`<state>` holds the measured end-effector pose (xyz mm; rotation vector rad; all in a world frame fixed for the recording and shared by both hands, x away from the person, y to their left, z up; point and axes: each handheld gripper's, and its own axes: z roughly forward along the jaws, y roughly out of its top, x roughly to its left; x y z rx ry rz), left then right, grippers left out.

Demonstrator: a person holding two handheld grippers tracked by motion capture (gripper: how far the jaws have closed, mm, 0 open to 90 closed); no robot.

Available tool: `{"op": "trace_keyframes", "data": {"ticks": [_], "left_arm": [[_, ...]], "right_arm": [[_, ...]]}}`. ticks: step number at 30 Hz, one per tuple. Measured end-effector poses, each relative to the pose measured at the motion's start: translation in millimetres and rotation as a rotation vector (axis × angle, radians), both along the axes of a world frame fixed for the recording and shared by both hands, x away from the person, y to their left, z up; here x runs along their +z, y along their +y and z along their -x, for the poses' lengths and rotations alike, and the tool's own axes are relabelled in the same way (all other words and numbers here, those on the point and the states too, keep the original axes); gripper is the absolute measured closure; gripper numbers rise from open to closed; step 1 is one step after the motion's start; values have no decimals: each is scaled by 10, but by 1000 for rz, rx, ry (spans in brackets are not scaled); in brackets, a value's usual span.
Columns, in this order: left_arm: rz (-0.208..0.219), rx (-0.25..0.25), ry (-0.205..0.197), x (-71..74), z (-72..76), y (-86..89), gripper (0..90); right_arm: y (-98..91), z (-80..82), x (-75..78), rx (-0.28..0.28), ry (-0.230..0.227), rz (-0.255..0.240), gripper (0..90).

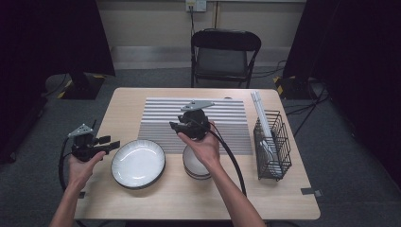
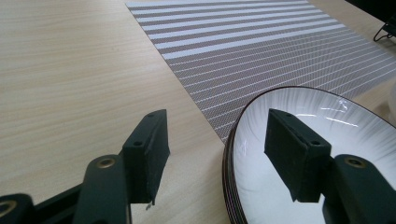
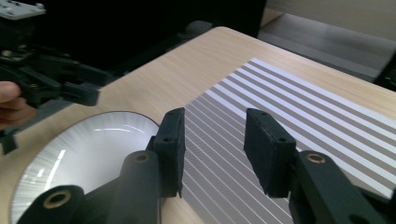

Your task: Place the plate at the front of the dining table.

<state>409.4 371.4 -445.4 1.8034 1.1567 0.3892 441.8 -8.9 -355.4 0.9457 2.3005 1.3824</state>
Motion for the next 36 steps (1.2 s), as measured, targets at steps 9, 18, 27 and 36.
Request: {"op": "trace_keyframes", "data": {"ticks": [9,18,27,36], "left_arm": [[-9,18,-19,56,17,-5,390],[4,-11,-7,50,10,8,415],[10,-28,-5,38,7,20,447],[-5,-40,-10,23,12,20,533]], "right_arm": [[262,-50,21,58,45,-31,495],[634,-30,13,126,54,-34,502],[980,-30,-86,164,85,-16,471],[1232,-128,-315,196,158,-7,491]]}}
